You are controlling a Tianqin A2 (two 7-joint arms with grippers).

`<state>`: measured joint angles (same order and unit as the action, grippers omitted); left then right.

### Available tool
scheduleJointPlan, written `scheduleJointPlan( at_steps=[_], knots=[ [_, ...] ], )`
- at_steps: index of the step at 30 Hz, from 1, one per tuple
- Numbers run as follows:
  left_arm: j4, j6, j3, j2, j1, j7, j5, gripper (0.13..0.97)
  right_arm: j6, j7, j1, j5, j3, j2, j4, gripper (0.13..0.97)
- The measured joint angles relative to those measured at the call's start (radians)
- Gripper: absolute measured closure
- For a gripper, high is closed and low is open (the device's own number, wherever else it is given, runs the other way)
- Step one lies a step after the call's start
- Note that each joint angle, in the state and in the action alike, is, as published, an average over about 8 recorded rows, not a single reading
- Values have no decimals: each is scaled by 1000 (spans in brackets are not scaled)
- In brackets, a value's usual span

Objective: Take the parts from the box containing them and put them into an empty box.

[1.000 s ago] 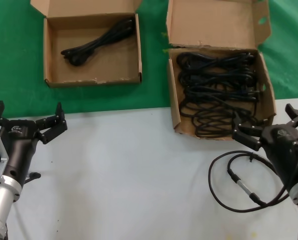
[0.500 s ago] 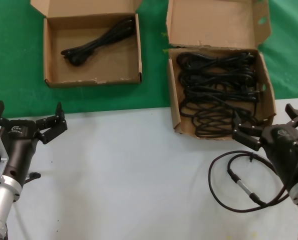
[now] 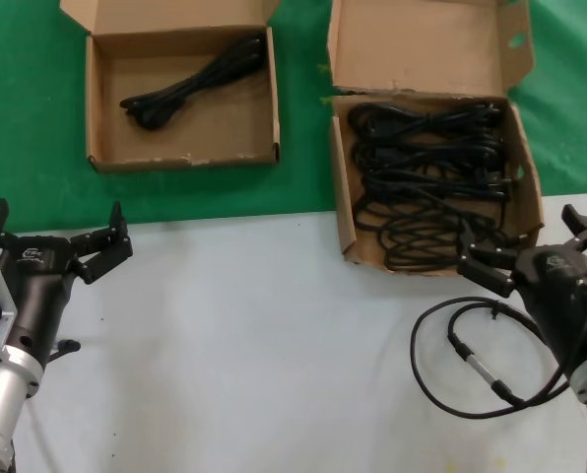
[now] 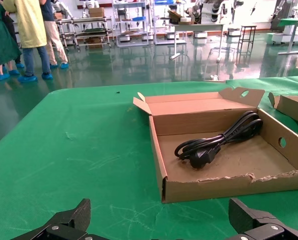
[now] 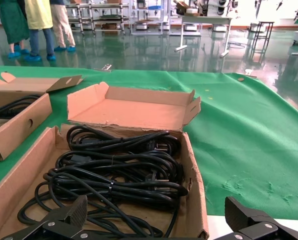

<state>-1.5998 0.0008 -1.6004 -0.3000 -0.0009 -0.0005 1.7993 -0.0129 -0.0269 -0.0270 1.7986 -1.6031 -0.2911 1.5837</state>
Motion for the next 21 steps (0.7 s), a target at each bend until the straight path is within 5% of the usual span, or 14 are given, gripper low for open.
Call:
scheduleJointPlan(
  at_steps=[21],
  knots=[
    [0, 0, 0, 0, 0, 0, 0, 132, 0, 0, 0, 0, 0, 0, 0, 129]
  ],
)
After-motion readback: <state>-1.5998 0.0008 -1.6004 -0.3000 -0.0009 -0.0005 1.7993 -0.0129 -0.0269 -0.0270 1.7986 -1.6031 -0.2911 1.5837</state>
